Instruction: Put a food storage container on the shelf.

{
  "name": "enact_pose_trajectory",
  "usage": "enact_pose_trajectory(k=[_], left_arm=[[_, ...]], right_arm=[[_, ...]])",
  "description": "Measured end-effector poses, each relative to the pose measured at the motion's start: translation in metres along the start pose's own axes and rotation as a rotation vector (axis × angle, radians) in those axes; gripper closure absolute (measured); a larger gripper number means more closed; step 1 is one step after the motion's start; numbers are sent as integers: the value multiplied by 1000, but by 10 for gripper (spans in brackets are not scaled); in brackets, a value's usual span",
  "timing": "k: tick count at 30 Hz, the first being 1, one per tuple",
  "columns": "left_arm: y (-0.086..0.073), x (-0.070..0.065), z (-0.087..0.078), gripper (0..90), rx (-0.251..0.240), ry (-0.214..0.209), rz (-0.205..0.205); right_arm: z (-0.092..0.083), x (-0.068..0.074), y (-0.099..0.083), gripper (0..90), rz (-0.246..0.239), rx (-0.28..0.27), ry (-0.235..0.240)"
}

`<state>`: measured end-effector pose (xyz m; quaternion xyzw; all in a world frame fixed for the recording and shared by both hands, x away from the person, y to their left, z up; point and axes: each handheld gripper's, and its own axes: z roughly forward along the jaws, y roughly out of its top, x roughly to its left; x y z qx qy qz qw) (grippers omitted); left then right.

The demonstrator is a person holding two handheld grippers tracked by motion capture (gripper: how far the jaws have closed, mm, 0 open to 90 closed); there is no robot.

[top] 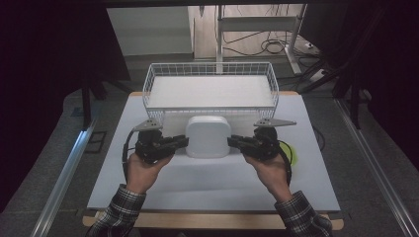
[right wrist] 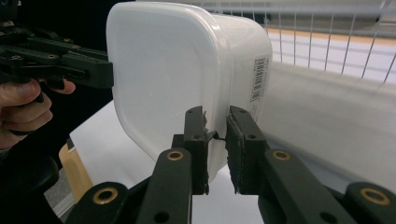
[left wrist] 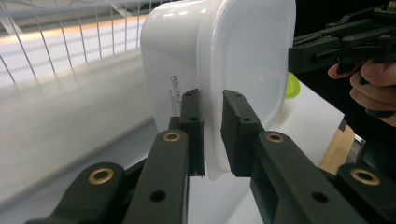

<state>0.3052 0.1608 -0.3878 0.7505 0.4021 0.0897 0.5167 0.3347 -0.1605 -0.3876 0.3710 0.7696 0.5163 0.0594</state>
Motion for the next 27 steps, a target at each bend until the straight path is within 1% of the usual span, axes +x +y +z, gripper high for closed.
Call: enact_pose_trajectory(k=[1,2,3,6,7,8,9,14,15,16,18,19,20,21,22,23,24,26,27], left_arm=[[0,0,0,796,0,0,0],[7,0,-2,796,-8,1,7],[7,0,-2,796,-8,1,7],[16,0,-5,796,-20,6,8],[23,1,-6,796,-24,6,13],[23,1,-6,796,-24,6,13],[26,1,-6,796,-28,9,11],[42,4,-8,796,-40,9,18],[45,4,-9,796,-44,11,14],[48,5,-9,796,-47,13,18],[54,6,-11,795,-54,13,18],[57,7,-11,796,-56,15,16],[59,8,-11,796,-59,17,15],[62,9,-12,795,-62,17,11],[65,11,-12,795,-66,16,10],[70,13,-13,795,-74,14,0],[70,13,-13,795,-74,14,0],[76,15,-13,795,-81,15,1],[79,16,-13,795,-85,16,2]], right_arm=[[0,0,0,787,0,0,0],[-1,0,6,786,-5,-9,-1],[-1,0,6,786,-5,-9,-1],[-2,1,16,785,-11,-23,-3],[-4,2,23,785,-17,-27,-7],[-4,2,23,785,-17,-27,-7],[-4,2,26,785,-22,-30,-11],[-6,-1,42,784,-12,-45,-10],[-6,-2,48,784,-10,-51,-10],[-6,-2,48,784,-10,-51,-10],[-6,-2,55,784,-9,-58,-9],[-6,-2,61,783,-13,-63,-12],[-6,-2,61,783,-13,-63,-12],[-5,-2,69,783,-18,-69,-16],[-5,-2,69,783,-18,-69,-16],[-5,-2,76,783,-20,-73,-19],[-5,-2,76,783,-20,-73,-19],[-5,-2,84,782,-26,-81,-24],[-5,-2,91,782,-33,-85,-29]])
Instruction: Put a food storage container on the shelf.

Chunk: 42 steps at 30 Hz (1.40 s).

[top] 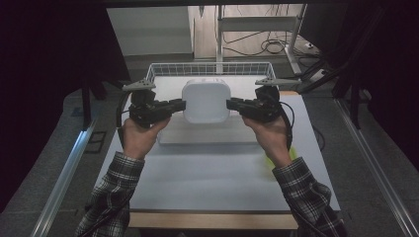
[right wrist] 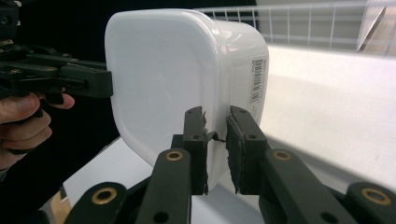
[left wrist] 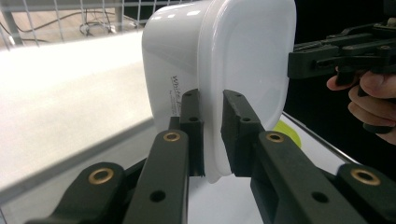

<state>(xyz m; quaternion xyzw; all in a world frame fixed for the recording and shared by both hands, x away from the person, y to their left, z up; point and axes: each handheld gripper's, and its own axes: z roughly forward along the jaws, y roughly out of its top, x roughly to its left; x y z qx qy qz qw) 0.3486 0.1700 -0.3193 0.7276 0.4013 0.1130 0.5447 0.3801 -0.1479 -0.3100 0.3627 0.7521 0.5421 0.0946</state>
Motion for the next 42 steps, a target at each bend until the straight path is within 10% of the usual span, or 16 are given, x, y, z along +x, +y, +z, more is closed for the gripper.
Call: enact_pose_trajectory(k=[27,42], left_arm=[[25,30,38,766,-7,33,-36],[26,35,49,600,-58,27,-40]], right_arm=[[22,-27,27,774,45,-1,-58],[33,-33,31,658,41,4,-52]])
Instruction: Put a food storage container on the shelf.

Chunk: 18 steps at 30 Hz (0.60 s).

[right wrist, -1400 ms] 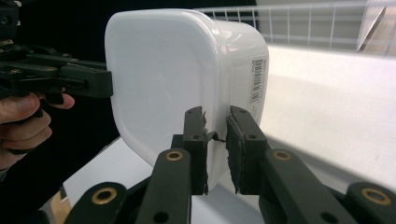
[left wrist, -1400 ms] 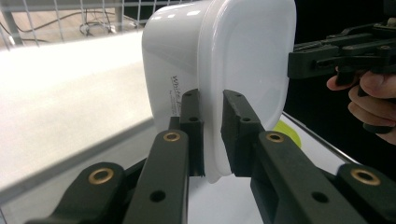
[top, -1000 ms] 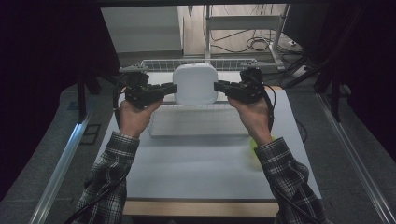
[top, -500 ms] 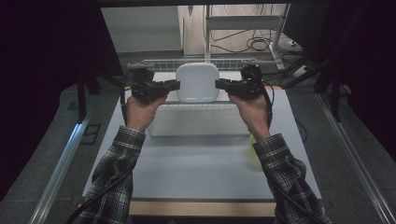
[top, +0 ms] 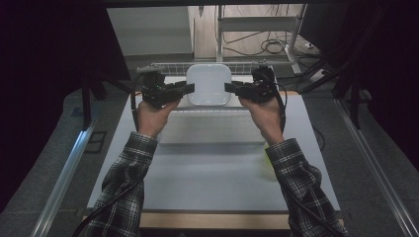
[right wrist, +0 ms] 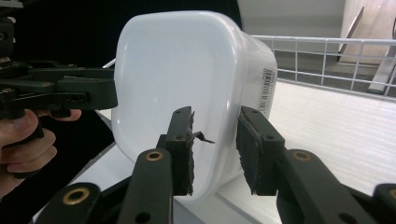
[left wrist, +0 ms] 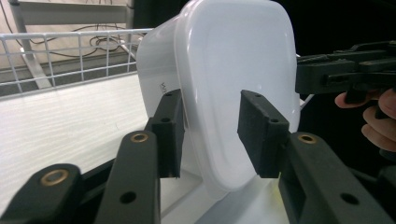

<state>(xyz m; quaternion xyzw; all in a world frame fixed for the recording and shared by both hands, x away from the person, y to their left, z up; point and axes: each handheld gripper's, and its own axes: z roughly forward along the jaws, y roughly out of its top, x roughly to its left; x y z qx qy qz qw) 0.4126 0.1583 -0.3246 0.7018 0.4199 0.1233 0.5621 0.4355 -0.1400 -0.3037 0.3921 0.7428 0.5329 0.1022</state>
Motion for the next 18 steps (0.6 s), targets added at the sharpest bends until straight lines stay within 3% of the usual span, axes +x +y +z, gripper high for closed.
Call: enact_pose_trajectory(k=[11,16,18], left_arm=[[1,2,11,527,-1,51,23],[1,1,14,494,-10,102,63],[3,2,16,487,-10,106,64]], right_arm=[[12,-2,3,579,-44,5,-40],[13,-3,5,560,-86,3,-91],[14,-5,5,560,-76,-5,-88]])
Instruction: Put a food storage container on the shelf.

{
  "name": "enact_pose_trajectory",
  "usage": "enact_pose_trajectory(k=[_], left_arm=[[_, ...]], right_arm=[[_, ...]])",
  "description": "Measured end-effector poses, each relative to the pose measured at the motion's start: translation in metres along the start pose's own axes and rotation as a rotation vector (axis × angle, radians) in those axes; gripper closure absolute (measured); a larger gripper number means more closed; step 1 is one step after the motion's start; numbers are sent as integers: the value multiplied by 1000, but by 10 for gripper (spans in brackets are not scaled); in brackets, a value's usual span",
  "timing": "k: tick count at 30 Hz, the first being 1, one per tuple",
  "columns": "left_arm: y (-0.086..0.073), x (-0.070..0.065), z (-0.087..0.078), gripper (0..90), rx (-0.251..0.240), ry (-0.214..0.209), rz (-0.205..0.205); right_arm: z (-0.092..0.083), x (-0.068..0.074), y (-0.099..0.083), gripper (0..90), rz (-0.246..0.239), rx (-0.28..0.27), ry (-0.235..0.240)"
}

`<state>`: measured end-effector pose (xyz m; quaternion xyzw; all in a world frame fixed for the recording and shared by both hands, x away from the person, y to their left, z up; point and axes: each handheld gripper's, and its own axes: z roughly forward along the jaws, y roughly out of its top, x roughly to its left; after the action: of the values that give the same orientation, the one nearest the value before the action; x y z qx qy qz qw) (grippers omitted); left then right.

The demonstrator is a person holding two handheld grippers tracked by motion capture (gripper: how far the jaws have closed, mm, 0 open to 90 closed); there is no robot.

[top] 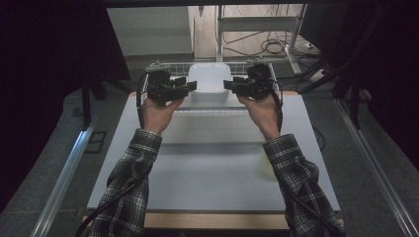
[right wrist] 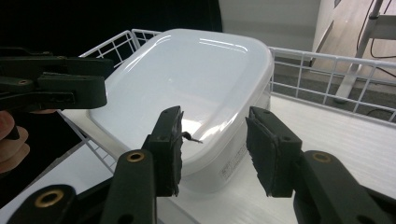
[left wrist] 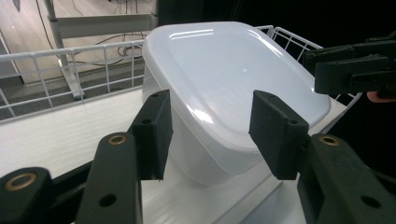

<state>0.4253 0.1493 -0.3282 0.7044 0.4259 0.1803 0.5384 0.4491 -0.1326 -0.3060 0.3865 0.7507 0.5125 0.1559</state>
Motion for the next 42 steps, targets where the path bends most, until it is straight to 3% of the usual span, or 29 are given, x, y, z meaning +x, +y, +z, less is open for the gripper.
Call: enact_pose_trajectory(k=[13,21,27,35,42], left_arm=[[5,1,7,462,-6,46,23],[7,-1,7,378,1,77,41],[6,-2,0,326,-11,29,25],[-3,-8,-15,215,-10,-19,42],[-14,-14,-26,170,-20,-62,44]], right_arm=[[7,-2,4,542,2,-16,-42],[9,0,5,500,-10,-24,-61],[1,0,3,426,-10,-50,-23],[-5,3,-8,357,-17,-32,17],[-12,12,-17,328,-41,-29,40]])
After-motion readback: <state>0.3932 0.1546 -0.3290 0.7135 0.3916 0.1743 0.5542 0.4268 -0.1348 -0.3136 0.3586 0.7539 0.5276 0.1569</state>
